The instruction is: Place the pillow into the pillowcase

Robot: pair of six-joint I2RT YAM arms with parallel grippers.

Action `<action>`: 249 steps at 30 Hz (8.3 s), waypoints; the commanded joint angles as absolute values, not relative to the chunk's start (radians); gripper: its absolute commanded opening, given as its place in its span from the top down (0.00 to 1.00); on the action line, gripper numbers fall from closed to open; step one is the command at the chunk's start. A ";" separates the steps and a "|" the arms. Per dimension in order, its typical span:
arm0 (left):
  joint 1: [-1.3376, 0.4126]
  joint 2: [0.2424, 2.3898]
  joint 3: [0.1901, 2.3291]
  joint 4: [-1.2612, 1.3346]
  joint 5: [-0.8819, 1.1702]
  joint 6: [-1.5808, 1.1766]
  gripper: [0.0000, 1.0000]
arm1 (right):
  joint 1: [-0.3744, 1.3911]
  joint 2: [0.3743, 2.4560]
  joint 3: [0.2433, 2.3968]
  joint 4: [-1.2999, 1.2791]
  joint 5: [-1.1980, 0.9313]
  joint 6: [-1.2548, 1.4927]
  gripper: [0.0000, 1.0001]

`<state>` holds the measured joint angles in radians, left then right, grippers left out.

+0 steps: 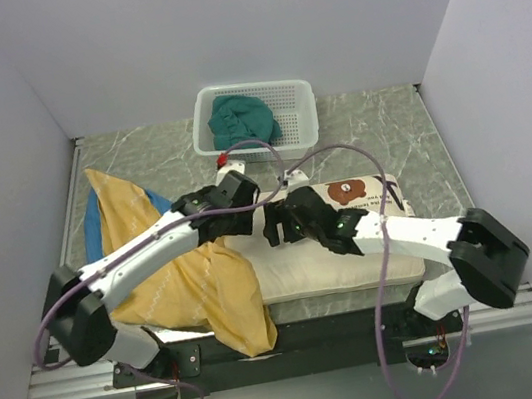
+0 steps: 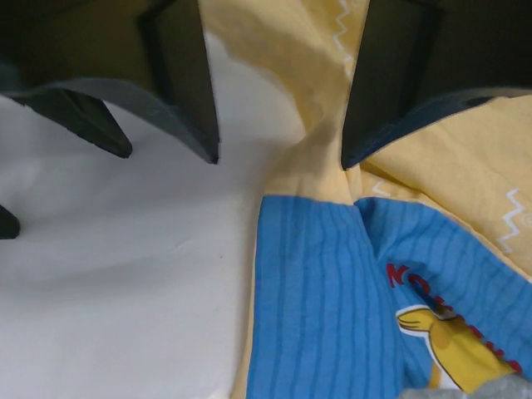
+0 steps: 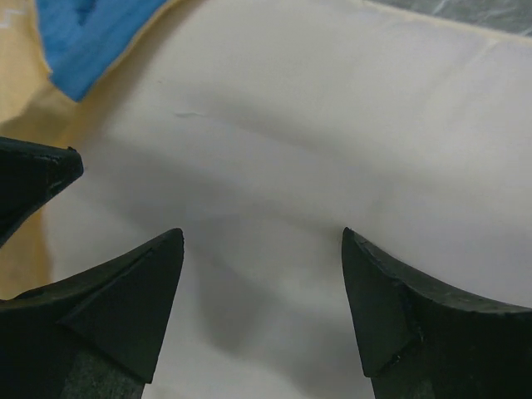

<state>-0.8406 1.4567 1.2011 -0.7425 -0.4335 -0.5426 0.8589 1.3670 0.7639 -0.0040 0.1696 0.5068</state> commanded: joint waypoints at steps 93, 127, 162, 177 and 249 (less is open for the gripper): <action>-0.956 1.385 1.327 -0.785 -0.482 -0.551 0.99 | 0.244 0.714 0.270 -0.094 -0.178 0.807 0.00; -0.999 1.311 1.519 -0.804 -0.285 -0.430 0.99 | 0.354 0.666 0.991 -0.078 -0.261 1.097 1.00; -1.051 1.529 1.845 -0.656 -0.219 -0.393 0.99 | 0.064 0.704 1.170 -0.109 -0.631 1.120 1.00; -1.010 1.284 1.655 -0.484 -0.359 -0.573 0.99 | 0.285 0.864 1.488 -0.337 -0.364 0.875 1.00; -0.626 0.476 0.422 -0.528 -0.451 -1.279 0.89 | 1.222 1.416 1.608 -0.397 0.399 0.520 0.22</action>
